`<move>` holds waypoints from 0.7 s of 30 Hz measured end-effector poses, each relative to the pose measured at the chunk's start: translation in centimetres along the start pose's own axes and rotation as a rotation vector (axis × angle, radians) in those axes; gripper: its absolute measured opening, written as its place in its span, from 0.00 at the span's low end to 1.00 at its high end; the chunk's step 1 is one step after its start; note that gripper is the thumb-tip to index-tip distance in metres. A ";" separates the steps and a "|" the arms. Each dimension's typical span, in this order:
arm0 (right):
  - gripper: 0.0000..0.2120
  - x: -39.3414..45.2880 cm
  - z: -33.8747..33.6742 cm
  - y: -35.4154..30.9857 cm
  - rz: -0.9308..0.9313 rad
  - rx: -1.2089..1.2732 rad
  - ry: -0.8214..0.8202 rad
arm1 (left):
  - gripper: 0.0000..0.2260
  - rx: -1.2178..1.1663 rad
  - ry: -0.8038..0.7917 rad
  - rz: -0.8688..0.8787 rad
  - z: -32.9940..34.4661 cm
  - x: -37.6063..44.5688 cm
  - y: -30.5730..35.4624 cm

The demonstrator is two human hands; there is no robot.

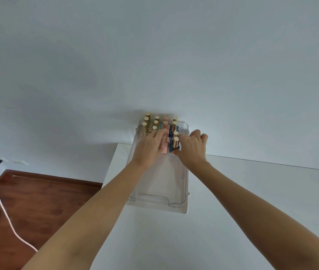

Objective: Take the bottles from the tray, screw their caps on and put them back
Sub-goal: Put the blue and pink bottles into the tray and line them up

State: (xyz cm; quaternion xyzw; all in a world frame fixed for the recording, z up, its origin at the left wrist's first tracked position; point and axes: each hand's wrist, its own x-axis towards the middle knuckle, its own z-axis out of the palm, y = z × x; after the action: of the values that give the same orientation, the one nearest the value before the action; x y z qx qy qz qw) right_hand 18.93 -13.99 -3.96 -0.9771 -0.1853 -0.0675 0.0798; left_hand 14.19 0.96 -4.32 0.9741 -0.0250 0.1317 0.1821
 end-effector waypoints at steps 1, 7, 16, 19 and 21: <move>0.16 0.2 0.0 0.0 -0.001 0.004 0.006 | 0.24 -0.003 0.005 -0.012 0.2 0.1 -0.1; 0.17 1.4 0.4 -0.3 0.020 -0.010 0.005 | 0.18 -0.059 0.082 -0.140 0.4 0.4 0.2; 0.16 1.5 0.5 -0.1 0.050 -0.023 0.010 | 0.26 -0.155 0.170 -0.421 -0.9 0.4 0.0; 0.15 1.5 0.4 -0.2 0.061 -0.021 -0.003 | 0.23 -0.112 0.120 -0.449 -0.8 1.5 0.1; 0.14 1.5 0.4 -0.2 0.067 -0.020 -0.017 | 0.22 -0.076 0.104 -0.459 -0.8 2.1 0.2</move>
State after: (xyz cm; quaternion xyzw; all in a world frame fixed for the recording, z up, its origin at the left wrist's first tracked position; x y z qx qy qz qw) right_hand 20.26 -13.18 -4.11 -0.9841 -0.1524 -0.0584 0.0707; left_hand 15.97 1.02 -2.96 0.9387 0.2014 0.1358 0.2447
